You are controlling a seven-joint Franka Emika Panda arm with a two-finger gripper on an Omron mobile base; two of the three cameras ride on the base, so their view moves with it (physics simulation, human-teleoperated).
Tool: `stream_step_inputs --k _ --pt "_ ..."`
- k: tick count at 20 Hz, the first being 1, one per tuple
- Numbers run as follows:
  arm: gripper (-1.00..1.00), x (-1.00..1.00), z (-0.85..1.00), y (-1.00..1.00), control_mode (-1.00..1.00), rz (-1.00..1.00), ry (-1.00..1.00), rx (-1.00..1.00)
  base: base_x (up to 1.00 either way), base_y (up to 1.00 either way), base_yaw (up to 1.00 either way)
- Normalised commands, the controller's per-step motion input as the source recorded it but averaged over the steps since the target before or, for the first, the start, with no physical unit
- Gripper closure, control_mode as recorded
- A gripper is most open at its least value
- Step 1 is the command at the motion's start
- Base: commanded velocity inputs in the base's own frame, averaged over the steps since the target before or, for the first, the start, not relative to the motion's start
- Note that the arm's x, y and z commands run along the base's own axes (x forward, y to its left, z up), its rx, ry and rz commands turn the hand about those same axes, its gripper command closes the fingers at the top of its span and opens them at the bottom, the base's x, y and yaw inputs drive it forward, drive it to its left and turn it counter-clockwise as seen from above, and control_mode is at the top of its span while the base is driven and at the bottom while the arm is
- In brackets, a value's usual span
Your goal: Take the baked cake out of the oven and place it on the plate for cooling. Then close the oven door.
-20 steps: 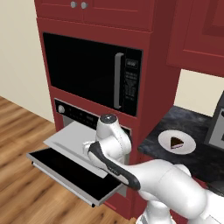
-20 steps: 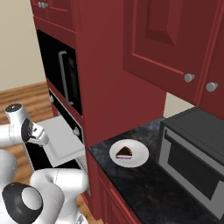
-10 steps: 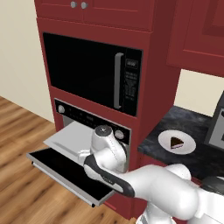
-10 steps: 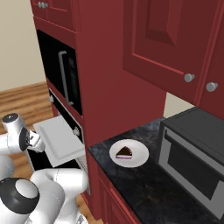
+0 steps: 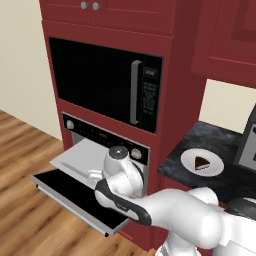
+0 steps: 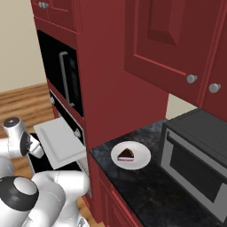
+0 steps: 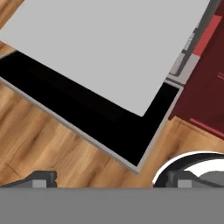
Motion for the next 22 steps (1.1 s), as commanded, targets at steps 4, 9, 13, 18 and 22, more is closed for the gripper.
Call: stream_step_inputs --k 4,9,13,18,22 --pt "-1.00 0.28 -0.20 0.19 -1.00 -0.15 0.00 0.06 0.00 0.00 0.00" --pt "-1.00 0.44 -0.14 0.25 -1.00 -0.07 0.04 0.01 0.00 0.00 0.00" --pt "-1.00 0.48 -0.19 0.24 -1.00 -0.02 0.09 0.00 0.00 0.00 0.00" --pt "-1.00 0.41 -0.25 0.35 -1.00 0.00 0.15 0.00 0.00 0.00 0.00" --pt "-1.00 0.24 -0.26 0.43 -1.00 -0.01 0.09 0.00 0.00 0.00 0.00"
